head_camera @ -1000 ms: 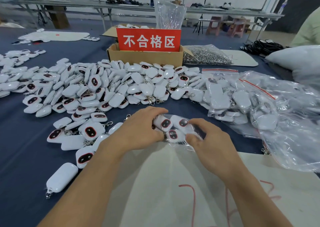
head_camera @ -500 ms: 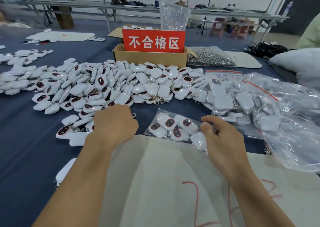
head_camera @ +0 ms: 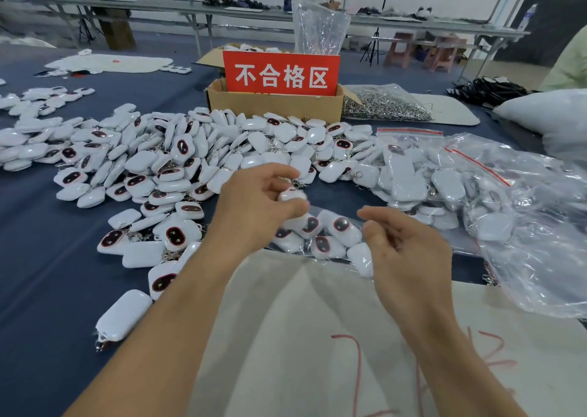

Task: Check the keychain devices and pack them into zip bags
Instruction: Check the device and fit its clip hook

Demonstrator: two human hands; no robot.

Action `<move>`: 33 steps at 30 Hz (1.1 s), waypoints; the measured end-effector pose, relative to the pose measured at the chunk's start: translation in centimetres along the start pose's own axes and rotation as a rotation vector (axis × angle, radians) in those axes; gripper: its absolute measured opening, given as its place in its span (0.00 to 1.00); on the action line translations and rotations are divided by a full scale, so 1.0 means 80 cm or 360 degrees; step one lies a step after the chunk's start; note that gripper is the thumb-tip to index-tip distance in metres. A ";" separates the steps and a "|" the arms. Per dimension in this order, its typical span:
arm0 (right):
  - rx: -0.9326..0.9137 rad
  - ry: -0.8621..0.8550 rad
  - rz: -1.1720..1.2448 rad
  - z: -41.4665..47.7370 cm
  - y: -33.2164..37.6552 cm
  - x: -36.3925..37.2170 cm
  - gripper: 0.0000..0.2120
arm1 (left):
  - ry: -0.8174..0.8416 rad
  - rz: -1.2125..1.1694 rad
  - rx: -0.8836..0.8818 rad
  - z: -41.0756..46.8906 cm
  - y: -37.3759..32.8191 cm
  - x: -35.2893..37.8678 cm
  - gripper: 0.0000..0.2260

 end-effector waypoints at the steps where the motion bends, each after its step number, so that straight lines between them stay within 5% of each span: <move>1: -0.0015 0.0018 0.0061 -0.001 0.002 0.001 0.11 | 0.0042 -0.0125 0.0014 -0.004 -0.005 0.011 0.14; 7: 0.0047 0.0401 0.0396 -0.001 0.005 0.017 0.14 | 0.0266 -0.0642 -0.0156 -0.029 -0.018 0.063 0.13; 14: 0.0132 0.0157 0.0501 0.008 -0.002 0.001 0.18 | 0.0345 -0.0310 -0.0118 -0.033 -0.015 0.070 0.03; 17: 0.0086 0.0139 0.0610 0.012 -0.002 -0.003 0.21 | 0.0292 -0.0217 -0.0106 -0.035 -0.013 0.073 0.12; 24: 0.0355 0.0227 0.0853 0.016 -0.016 0.000 0.18 | 0.0505 -0.0321 -0.0087 -0.038 -0.015 0.085 0.07; 27: 0.0448 0.0282 0.0779 0.017 -0.017 0.006 0.09 | 0.0408 -0.0509 -0.0175 -0.039 -0.016 0.081 0.05; 30: 0.0481 0.0424 0.0901 0.012 -0.012 0.014 0.16 | 0.0235 -0.0458 -0.0180 -0.037 -0.014 0.077 0.05; 33: 0.0386 0.0541 0.0882 0.009 -0.002 0.015 0.13 | 0.0277 -0.0417 -0.0146 -0.038 -0.013 0.078 0.04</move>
Point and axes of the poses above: each hand's wrist, its own z-axis towards the middle knuckle, its own x-axis out of the palm, y = z × x, the point moved 5 cm from there along z, towards the middle knuckle, and after that the axes turned 2 degrees about -x, right-handed, at the moved point
